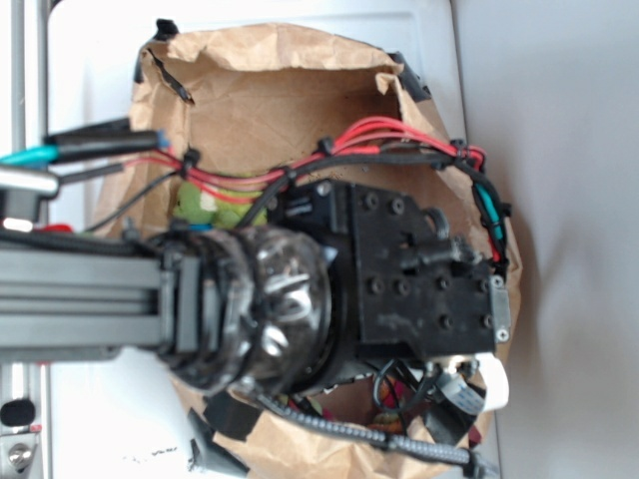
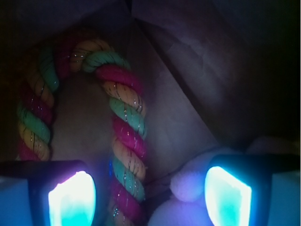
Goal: Grab the multicolored rope.
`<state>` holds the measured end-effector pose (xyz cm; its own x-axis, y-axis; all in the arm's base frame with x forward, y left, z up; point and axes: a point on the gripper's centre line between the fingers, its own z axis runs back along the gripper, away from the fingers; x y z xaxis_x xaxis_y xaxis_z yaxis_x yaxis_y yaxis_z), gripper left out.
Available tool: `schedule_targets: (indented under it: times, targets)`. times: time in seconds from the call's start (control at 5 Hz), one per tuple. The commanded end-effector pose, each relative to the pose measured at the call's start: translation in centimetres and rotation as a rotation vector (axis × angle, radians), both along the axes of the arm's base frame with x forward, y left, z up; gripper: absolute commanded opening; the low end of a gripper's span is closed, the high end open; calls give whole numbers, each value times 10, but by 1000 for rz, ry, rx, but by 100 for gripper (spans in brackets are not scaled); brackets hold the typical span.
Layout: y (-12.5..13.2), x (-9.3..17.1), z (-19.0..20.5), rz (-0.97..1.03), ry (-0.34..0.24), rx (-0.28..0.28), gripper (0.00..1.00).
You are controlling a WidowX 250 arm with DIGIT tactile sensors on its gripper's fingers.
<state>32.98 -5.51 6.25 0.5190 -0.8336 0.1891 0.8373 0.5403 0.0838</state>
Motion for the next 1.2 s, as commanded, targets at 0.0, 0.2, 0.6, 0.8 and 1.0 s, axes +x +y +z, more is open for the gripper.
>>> schedule_targets:
  times: [0.0, 0.2, 0.6, 0.8, 1.0]
  targets:
    - [-8, 0, 25, -21, -74, -17, 100]
    - [-6, -7, 16, -75, -121, -39, 100]
    - [-13, -20, 26, -127, -125, -88, 100]
    - [-17, -24, 26, -182, -160, -80, 100]
    - [-19, -31, 35, -211, -184, -95, 100]
